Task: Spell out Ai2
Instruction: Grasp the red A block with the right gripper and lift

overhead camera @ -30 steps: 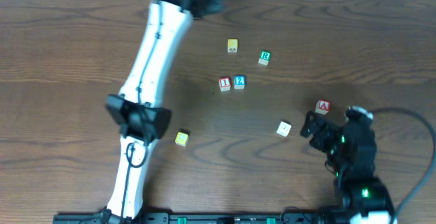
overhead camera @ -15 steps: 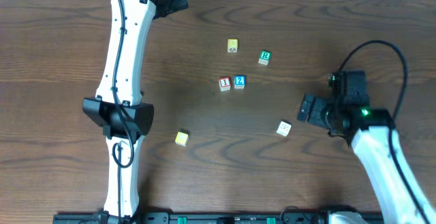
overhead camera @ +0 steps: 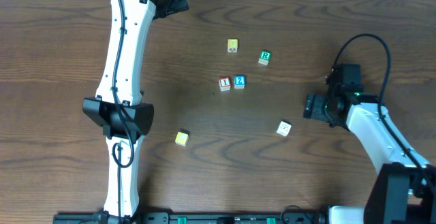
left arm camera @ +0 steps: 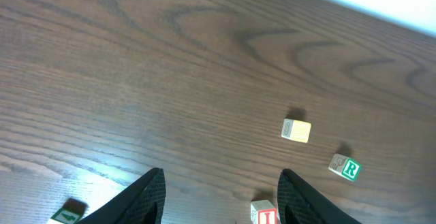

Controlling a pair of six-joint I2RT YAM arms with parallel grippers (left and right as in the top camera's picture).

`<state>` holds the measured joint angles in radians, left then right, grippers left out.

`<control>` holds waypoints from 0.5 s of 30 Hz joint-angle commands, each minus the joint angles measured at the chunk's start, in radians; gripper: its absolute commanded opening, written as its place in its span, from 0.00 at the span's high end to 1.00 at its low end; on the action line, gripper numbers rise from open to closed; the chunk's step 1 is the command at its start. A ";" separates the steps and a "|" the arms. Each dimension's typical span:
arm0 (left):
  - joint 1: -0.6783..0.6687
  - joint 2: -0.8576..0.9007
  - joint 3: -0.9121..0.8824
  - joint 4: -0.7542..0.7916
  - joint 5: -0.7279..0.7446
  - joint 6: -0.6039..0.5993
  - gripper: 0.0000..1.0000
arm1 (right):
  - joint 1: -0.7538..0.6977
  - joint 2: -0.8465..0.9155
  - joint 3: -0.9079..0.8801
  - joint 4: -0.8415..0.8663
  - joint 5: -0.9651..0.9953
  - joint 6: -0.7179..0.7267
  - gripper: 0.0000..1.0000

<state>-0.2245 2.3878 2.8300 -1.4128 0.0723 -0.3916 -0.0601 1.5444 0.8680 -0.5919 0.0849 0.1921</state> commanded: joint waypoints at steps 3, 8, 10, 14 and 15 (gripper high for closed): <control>0.002 -0.010 0.013 -0.004 0.003 0.011 0.46 | -0.045 0.034 0.005 0.028 -0.048 -0.078 0.19; 0.002 -0.010 0.013 0.003 0.002 0.011 0.46 | -0.045 0.082 0.005 0.048 -0.079 -0.097 0.19; 0.002 -0.010 0.013 0.004 -0.002 0.011 0.46 | -0.045 0.097 0.005 0.063 -0.080 -0.097 0.20; 0.002 -0.009 0.013 0.005 -0.002 0.011 0.45 | -0.045 0.111 0.005 0.088 -0.081 -0.097 0.24; 0.002 -0.009 0.013 0.006 -0.002 0.011 0.45 | -0.045 0.114 0.005 0.097 -0.081 -0.097 0.25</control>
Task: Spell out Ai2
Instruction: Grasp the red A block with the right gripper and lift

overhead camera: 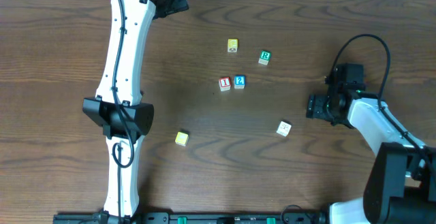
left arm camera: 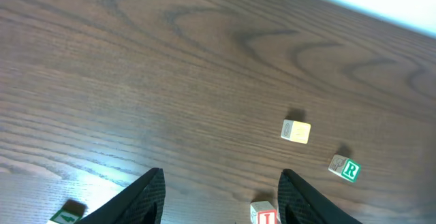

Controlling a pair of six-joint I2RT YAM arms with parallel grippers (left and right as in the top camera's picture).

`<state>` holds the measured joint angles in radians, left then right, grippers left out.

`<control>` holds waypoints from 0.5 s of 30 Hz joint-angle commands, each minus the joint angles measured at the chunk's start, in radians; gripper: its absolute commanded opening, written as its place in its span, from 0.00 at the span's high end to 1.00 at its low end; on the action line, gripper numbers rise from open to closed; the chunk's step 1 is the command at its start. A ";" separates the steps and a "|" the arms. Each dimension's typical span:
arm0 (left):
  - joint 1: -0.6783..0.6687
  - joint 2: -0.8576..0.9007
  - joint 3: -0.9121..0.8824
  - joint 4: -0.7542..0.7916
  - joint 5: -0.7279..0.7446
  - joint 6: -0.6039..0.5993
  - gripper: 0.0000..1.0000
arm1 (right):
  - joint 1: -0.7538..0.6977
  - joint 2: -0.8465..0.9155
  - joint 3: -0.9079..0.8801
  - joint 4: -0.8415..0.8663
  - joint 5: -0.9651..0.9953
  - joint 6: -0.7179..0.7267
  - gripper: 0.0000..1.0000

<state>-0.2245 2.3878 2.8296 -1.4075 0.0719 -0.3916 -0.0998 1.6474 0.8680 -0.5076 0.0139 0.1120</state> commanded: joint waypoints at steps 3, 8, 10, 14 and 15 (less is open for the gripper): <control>0.002 -0.009 0.014 0.002 -0.002 0.011 0.45 | -0.006 0.022 0.005 0.037 -0.010 -0.016 0.34; 0.002 -0.009 0.014 0.002 -0.005 0.011 0.45 | -0.006 0.038 0.005 0.048 -0.005 -0.016 0.53; 0.002 -0.009 0.014 0.002 -0.005 0.011 0.45 | -0.006 0.040 0.005 0.047 -0.003 -0.016 0.55; 0.002 -0.009 0.013 0.004 -0.005 0.011 0.45 | -0.006 0.040 0.005 0.048 -0.003 -0.016 0.60; 0.002 -0.009 0.013 0.005 -0.005 0.011 0.45 | -0.006 0.040 0.005 0.049 -0.002 -0.016 0.61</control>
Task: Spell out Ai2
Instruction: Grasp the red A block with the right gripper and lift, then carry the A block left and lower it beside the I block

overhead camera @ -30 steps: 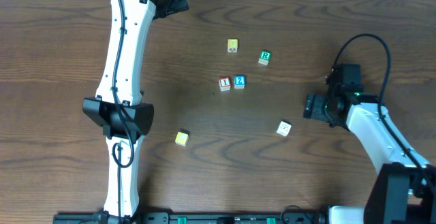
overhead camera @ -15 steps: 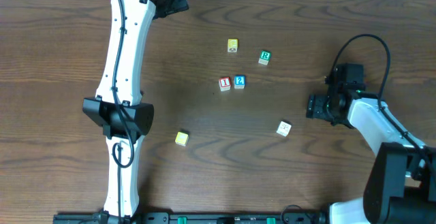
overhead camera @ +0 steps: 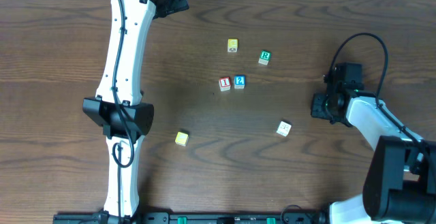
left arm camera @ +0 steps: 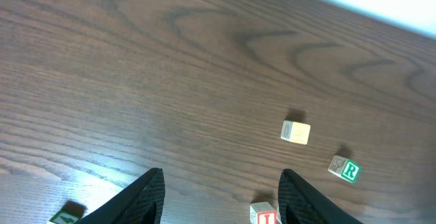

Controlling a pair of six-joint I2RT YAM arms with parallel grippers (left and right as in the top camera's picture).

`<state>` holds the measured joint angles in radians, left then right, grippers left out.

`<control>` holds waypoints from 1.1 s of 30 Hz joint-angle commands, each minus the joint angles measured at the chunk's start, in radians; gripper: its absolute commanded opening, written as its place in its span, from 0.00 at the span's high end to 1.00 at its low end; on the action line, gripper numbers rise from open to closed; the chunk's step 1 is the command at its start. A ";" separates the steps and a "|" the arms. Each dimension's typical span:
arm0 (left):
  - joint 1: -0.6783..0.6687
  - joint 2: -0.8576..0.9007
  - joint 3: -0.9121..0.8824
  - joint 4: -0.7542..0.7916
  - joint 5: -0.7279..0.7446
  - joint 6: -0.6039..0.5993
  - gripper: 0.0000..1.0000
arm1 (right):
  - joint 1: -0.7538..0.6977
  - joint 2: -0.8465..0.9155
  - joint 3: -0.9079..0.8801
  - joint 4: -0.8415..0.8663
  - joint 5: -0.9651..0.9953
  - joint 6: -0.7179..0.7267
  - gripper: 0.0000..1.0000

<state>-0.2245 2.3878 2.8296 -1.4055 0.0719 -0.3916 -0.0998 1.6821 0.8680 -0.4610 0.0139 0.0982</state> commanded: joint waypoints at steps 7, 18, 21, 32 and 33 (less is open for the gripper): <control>0.002 -0.009 0.013 0.004 -0.005 0.012 0.45 | -0.006 0.005 0.005 0.006 0.024 -0.003 0.66; 0.003 -0.008 0.013 0.004 -0.031 0.018 0.46 | -0.005 0.005 0.027 0.005 0.022 0.010 0.74; 0.014 -0.008 0.013 0.002 -0.030 0.033 0.45 | -0.003 0.005 0.084 -0.038 -0.005 0.021 0.79; 0.214 -0.008 0.013 -0.001 -0.065 0.066 0.41 | 0.314 0.006 0.511 -0.245 -0.048 0.234 0.99; 0.233 -0.008 0.013 0.003 -0.064 0.078 0.40 | 0.363 0.011 0.538 -0.238 -0.048 0.263 0.99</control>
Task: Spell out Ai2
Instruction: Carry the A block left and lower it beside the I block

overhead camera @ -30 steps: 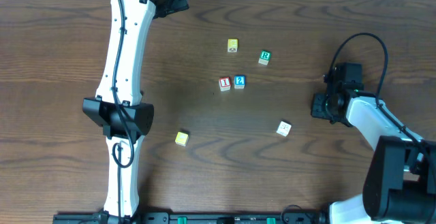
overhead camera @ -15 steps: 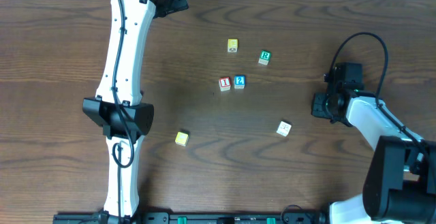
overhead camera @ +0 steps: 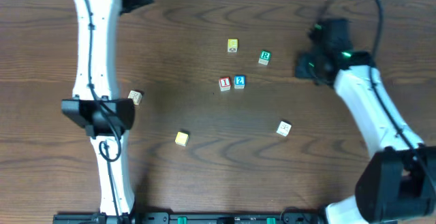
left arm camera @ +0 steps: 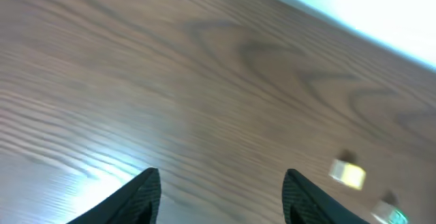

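Note:
Near the table's middle, a red I block and a blue 2 block stand side by side. Other letter blocks lie scattered: a yellow one, a green R block, a white one, another yellow one and a tan one. My left gripper is open over bare wood at the far left, holding nothing. The yellow block shows blurred in the left wrist view. My right gripper hovers right of the R block; its jaws are too dark to read.
The left arm's elbow hangs over the table's left part, beside the tan block. The right arm runs along the right side, its cable looping above. The table's far edge lies just beyond the left gripper.
The left arm has swung left, uncovering the tan block. The right gripper has moved from the right middle of the table up to a spot beside the R block. No block has moved.
At first the left gripper hung open and still at the far edge while the right gripper sat low at the right, shifting slightly outward. By now both arms have moved: the left one leftward, the right one toward the far blocks. I and 2 have stayed side by side.

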Controlling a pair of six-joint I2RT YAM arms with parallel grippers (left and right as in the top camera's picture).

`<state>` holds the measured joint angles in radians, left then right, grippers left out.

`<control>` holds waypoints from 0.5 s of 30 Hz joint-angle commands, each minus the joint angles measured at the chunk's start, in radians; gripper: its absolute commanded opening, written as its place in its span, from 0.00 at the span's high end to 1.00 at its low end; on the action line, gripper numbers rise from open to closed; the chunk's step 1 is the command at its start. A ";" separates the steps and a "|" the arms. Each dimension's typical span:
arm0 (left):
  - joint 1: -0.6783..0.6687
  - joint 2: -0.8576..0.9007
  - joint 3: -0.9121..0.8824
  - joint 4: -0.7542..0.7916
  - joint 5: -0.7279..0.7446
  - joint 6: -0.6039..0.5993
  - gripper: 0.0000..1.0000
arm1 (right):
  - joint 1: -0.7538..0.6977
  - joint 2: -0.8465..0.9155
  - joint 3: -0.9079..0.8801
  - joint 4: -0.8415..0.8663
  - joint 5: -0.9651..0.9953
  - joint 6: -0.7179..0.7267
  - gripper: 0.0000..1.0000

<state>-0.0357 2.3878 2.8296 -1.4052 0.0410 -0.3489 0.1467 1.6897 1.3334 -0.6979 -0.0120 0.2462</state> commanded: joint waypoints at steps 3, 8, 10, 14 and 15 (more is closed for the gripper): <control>0.093 -0.008 0.013 0.003 -0.032 0.039 0.36 | 0.240 0.050 0.158 0.000 -0.023 0.179 0.99; 0.154 -0.008 0.013 0.003 -0.010 0.050 0.34 | 0.421 0.262 0.396 -0.105 -0.005 0.208 0.99; 0.160 -0.008 0.013 0.003 -0.010 0.050 0.34 | 0.461 0.365 0.508 -0.190 0.014 0.241 0.99; 0.160 -0.008 0.013 0.003 -0.010 0.051 0.34 | 0.489 0.487 0.603 -0.280 0.011 0.283 0.99; 0.160 -0.008 0.013 0.004 -0.010 0.050 0.34 | 0.495 0.506 0.605 -0.282 0.011 0.282 0.99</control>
<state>0.1253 2.3878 2.8296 -1.4021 0.0269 -0.3130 0.6334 2.1632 1.9022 -0.9691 -0.0227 0.4824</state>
